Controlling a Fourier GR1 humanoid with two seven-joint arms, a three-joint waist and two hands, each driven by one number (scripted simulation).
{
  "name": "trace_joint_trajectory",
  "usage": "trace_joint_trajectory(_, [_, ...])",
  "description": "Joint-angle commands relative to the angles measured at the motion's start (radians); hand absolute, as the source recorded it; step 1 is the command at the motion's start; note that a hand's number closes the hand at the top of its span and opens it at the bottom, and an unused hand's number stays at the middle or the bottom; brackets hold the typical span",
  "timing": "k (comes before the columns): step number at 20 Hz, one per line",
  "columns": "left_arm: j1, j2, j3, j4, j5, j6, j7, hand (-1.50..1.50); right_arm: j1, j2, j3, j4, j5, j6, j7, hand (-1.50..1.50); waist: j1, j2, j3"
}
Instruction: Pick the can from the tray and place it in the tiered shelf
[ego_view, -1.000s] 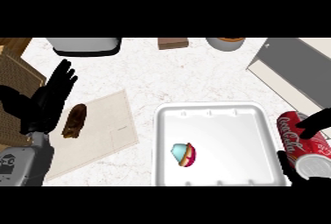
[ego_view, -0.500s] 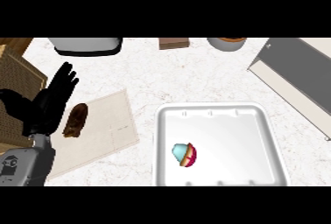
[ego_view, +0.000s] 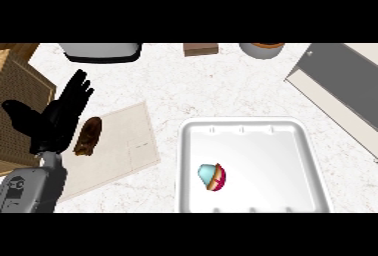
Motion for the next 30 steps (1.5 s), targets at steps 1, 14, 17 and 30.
trace_joint_trajectory(1, [-0.014,-0.009,0.000,0.025,-0.012,-0.018,-0.029,0.00,-0.079,-0.018,0.032,0.200,0.061,-0.021,-0.117,1.50,0.003,0.001,0.000])
trace_joint_trajectory(14, [-0.006,-0.021,0.019,-0.019,-0.017,-0.024,0.030,0.00,-0.231,-0.166,0.036,0.649,0.128,0.017,-0.401,1.50,0.004,0.000,0.000])
trace_joint_trajectory(17, [-0.007,0.002,0.040,0.000,0.005,-0.051,0.014,0.00,-0.231,-0.140,0.002,0.732,0.172,-0.122,-0.315,-1.50,0.013,0.003,0.000])
trace_joint_trajectory(30, [-0.008,0.010,0.051,0.003,0.005,-0.081,0.012,0.00,-0.486,-0.192,-0.054,1.158,0.149,-0.227,-0.666,-1.50,0.023,0.006,0.001])
